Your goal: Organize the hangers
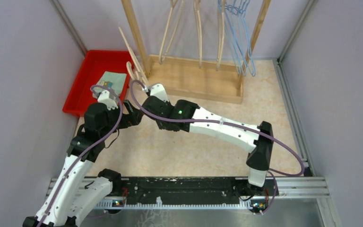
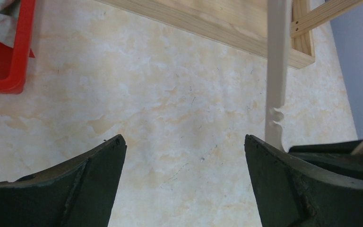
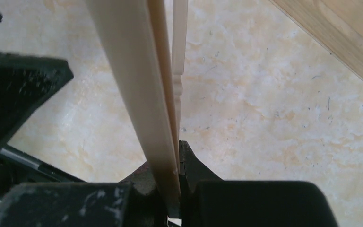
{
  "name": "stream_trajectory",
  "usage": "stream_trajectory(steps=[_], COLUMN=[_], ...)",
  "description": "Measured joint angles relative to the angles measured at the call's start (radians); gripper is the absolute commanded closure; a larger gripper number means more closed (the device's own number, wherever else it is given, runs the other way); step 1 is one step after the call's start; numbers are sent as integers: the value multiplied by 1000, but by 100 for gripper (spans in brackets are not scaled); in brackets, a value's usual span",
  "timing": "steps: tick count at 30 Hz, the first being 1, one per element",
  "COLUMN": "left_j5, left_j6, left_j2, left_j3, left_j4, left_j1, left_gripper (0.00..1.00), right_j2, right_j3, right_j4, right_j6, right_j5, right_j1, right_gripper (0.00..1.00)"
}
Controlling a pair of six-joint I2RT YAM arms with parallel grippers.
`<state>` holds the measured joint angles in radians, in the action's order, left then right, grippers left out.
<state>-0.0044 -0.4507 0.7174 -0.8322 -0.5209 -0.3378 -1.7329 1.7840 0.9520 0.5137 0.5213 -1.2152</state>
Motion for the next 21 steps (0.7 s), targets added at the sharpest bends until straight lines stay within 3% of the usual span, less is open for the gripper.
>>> stream_trajectory(steps=[3,15,21], left_j5=[0,16,35], left_j6=[3,8,8], left_j2=[-29,-80,-95], left_j3=[0,17,18], left_j4=[-11,-57,-78], left_j1=[0,0,0], left_gripper=[0,0,0], right_j2=[-87,-101,-156], right_j3=[99,119,301], right_j4=[36,112,118], right_j6=[21,158,195], right_j5=[34,90,87], right_j1=[0,21,75], right_gripper=[100,100,100])
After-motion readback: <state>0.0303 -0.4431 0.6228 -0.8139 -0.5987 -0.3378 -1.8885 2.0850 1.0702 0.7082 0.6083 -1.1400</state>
